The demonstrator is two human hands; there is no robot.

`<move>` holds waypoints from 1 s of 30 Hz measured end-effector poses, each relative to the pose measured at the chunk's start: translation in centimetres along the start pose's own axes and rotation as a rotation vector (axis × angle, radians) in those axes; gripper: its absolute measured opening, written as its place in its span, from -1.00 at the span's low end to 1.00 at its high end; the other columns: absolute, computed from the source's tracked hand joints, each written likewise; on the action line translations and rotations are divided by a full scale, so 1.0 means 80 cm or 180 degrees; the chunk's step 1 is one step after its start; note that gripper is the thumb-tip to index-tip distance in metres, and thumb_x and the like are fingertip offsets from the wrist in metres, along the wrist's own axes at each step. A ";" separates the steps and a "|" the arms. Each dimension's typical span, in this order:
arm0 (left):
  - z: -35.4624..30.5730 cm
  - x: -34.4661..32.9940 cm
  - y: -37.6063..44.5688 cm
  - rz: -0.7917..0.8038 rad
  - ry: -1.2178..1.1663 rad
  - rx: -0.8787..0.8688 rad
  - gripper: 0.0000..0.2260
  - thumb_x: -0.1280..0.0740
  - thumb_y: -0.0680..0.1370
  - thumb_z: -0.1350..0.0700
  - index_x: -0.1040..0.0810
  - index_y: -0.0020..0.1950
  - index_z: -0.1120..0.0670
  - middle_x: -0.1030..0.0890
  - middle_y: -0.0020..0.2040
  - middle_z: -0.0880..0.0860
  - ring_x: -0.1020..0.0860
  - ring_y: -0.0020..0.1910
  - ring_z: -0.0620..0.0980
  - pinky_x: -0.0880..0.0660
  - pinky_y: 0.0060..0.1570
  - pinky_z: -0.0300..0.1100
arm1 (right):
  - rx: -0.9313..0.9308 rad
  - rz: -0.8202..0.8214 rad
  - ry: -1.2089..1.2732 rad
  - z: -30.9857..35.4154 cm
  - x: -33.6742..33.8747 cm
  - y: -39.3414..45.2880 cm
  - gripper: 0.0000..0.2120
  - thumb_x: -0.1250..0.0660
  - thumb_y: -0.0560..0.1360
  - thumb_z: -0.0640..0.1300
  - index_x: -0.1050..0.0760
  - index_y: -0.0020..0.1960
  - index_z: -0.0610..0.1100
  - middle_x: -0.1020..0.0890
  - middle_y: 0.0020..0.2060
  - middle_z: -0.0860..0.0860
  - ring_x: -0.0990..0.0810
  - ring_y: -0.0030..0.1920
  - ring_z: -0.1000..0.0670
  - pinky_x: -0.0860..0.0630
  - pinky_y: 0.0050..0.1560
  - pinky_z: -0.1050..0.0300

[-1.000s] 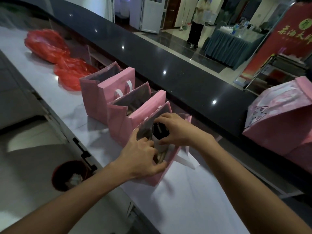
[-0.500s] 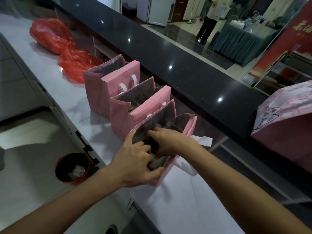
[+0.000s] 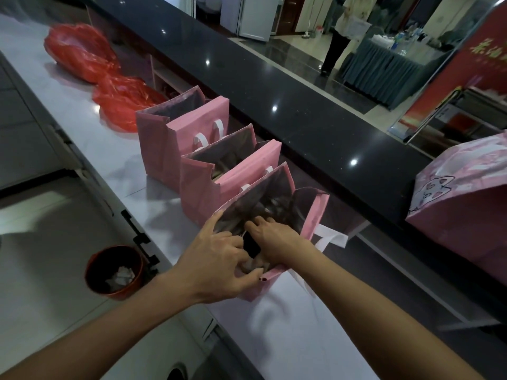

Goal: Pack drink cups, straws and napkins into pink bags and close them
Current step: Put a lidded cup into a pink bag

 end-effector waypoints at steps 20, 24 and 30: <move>0.012 -0.006 0.034 -0.0140 -0.0630 -0.0385 -0.77 -0.30 0.57 -0.09 -0.67 -0.05 0.01 -0.67 -0.05 -0.08 -0.59 -0.06 -0.03 -0.47 0.17 -0.05 | -0.0711 -0.0491 0.1267 -0.020 0.069 -0.046 -0.74 -0.33 0.56 -0.14 -0.57 0.23 -0.03 -0.66 0.10 -0.02 -0.63 0.07 -0.05 -0.57 0.13 0.04; -0.007 0.003 0.059 -0.0090 -0.0732 -0.0497 -0.77 -0.30 0.56 -0.07 -0.68 0.02 0.01 -0.68 0.03 -0.07 -0.60 0.00 -0.02 -0.52 0.06 -0.01 | -0.1001 -0.1520 0.1587 -0.035 0.099 -0.118 -0.74 -0.29 0.61 -0.18 -0.59 0.27 -0.03 -0.65 0.15 0.04 -0.59 0.11 0.04 -0.55 0.17 0.10; -0.105 -0.013 0.107 0.0292 -0.0840 -0.0931 -0.69 -0.22 0.59 -0.11 -0.63 0.19 -0.01 -0.65 0.11 -0.06 -0.57 0.07 -0.02 -0.52 0.05 -0.01 | -0.1612 -0.2224 0.1757 -0.082 0.054 -0.258 -0.74 -0.35 0.58 -0.19 -0.60 0.25 -0.06 -0.66 0.15 0.04 -0.60 0.15 0.04 -0.56 0.20 0.00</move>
Point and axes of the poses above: each hand's wrist, its own y-axis towards the middle knuckle, its own x-axis out of the back of the hand, z = x × y, the point moved 3 cm from there along y, towards the middle knuckle
